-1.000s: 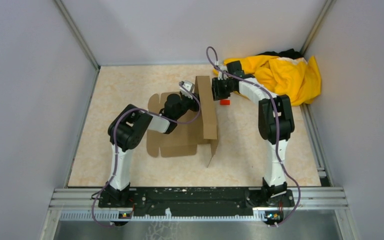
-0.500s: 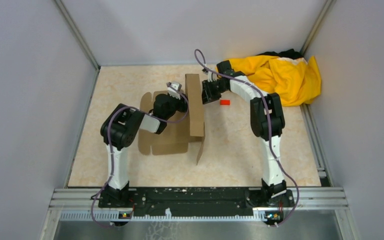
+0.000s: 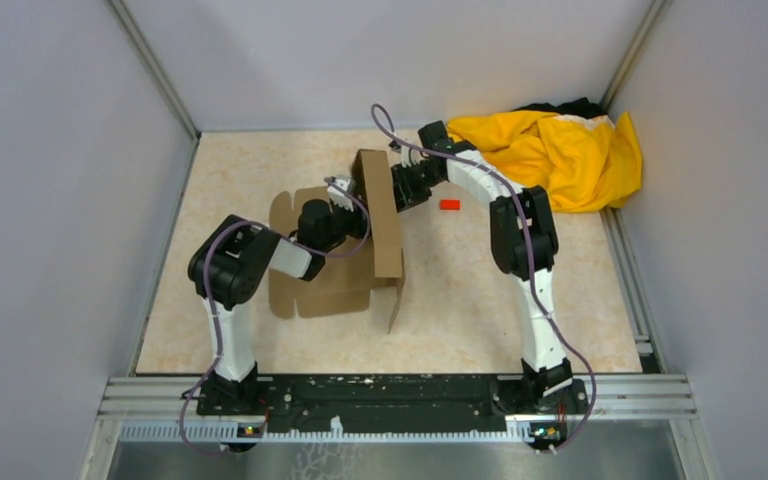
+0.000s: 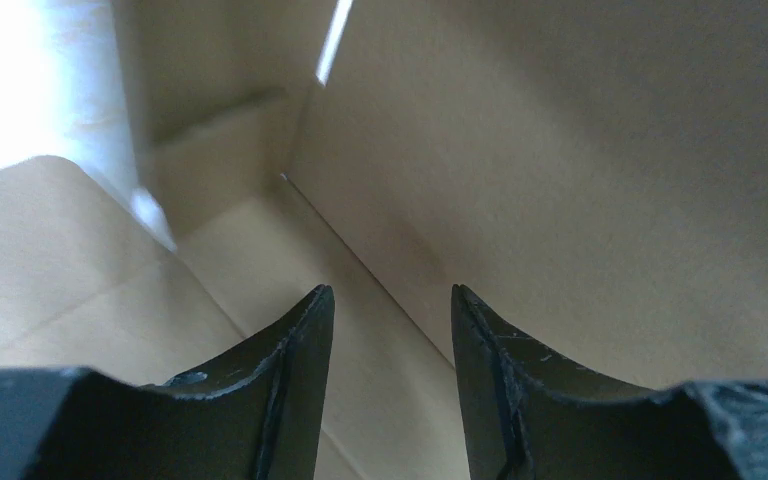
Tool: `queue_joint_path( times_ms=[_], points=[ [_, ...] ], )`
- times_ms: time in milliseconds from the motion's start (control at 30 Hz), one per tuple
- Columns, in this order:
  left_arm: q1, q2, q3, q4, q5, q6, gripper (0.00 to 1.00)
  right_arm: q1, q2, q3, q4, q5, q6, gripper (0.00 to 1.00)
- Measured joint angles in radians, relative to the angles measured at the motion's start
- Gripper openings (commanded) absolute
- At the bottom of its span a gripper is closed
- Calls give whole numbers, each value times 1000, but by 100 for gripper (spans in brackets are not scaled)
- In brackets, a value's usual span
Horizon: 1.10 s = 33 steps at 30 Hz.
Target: Fold the paper box
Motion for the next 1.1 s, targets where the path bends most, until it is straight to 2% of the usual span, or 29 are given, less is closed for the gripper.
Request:
queue_joint_path(
  times_ms=[300,433,667,833,967,1100],
  points=[
    [-14,-9,-78,58,64,-71,53,25,4,43,-40,15,-20,28],
    [-21,-73,-129,42,80,-77,53,28,5,48,-39,16,-20,28],
    [-22,-283,-187,-68,74,-64,53,31,5,48,-39,37,-20,29],
    [-12,-448,-190,-232,39,-47,53,31,5,40,-34,62,-21,29],
    [-2,-582,-190,-394,-51,-43,54,31,-10,-6,-29,84,-20,29],
    [26,-681,-196,-489,-133,-55,55,29,-60,-91,-19,92,-18,30]
  ],
)
